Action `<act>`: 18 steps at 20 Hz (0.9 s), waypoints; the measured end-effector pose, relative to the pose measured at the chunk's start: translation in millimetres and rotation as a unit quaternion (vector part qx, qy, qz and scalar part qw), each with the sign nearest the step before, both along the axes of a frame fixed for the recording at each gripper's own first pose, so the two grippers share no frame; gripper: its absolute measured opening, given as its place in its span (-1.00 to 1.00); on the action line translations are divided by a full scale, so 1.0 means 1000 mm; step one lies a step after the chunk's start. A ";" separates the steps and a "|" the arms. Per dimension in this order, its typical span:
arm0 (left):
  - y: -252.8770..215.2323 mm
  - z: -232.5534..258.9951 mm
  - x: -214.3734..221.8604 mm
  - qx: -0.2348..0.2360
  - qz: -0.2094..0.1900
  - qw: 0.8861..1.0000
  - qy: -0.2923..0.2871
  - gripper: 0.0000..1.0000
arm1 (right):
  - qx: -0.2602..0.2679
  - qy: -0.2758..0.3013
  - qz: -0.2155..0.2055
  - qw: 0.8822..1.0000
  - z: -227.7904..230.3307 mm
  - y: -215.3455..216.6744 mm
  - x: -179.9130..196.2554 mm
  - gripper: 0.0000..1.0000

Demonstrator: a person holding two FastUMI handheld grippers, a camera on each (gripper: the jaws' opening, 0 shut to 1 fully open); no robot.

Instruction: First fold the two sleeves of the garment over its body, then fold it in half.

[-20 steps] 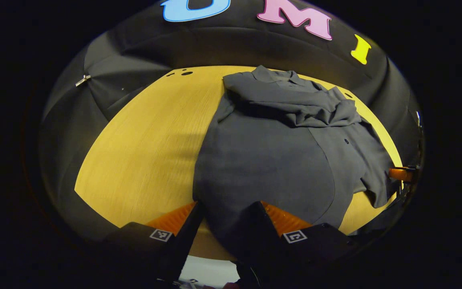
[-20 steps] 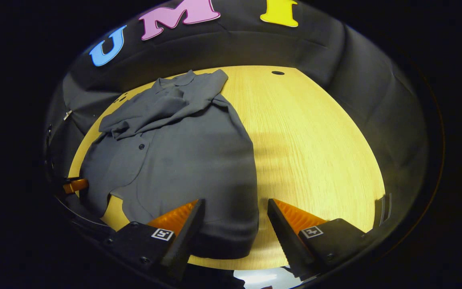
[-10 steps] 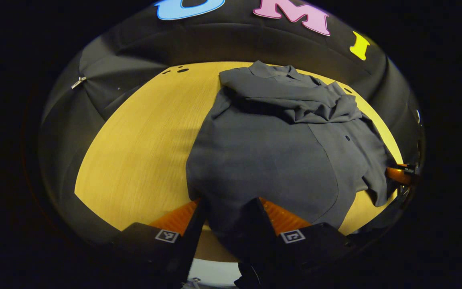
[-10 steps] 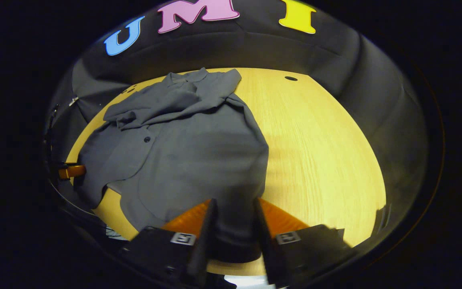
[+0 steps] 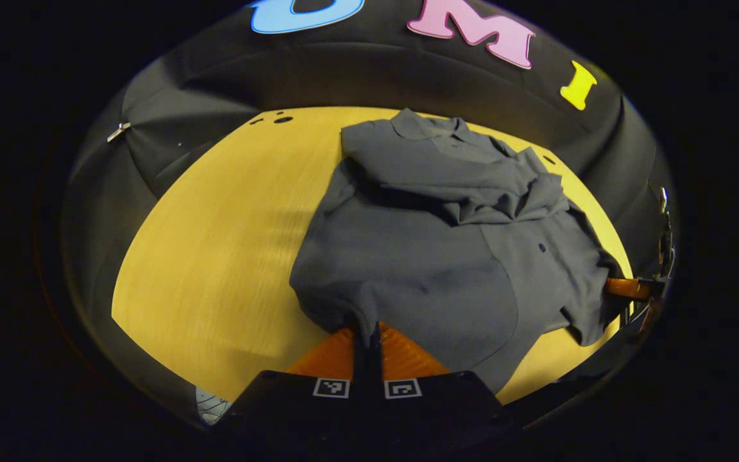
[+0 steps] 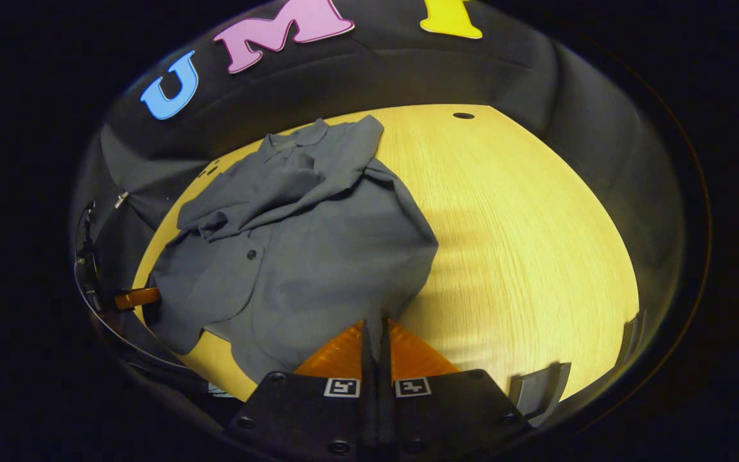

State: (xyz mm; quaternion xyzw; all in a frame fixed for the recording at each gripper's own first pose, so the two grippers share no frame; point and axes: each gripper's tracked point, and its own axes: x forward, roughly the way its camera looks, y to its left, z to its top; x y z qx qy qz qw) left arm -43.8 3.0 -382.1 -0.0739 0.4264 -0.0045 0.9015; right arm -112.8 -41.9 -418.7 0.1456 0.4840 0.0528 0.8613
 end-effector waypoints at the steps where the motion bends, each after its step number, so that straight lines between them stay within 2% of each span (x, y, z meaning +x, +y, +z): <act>1: 0.000 0.008 0.001 -0.006 0.002 1.000 -0.005 -0.89 | 0.014 -0.007 -0.005 1.000 0.010 0.001 0.001 -0.90; 3: -0.001 0.024 0.007 -0.018 0.008 1.000 -0.016 -0.89 | 0.033 -0.027 -0.011 0.999 0.030 0.002 0.012 -0.90; 11: 0.002 0.105 0.061 -0.048 0.026 0.993 -0.104 -0.89 | 0.036 -0.138 -0.009 0.990 0.120 -0.005 0.091 -0.89; 16: 0.005 0.141 0.100 -0.054 0.025 0.987 -0.149 -0.89 | 0.028 -0.173 0.004 0.984 0.141 -0.006 0.137 -0.90; 17: 0.007 0.144 0.108 -0.053 0.026 0.986 -0.155 -0.89 | 0.027 -0.182 0.007 0.983 0.147 -0.006 0.147 -1.00; 18: 0.009 0.148 0.115 -0.051 0.026 0.985 -0.160 -0.90 | 0.026 -0.190 0.010 0.981 0.152 -0.005 0.156 -0.90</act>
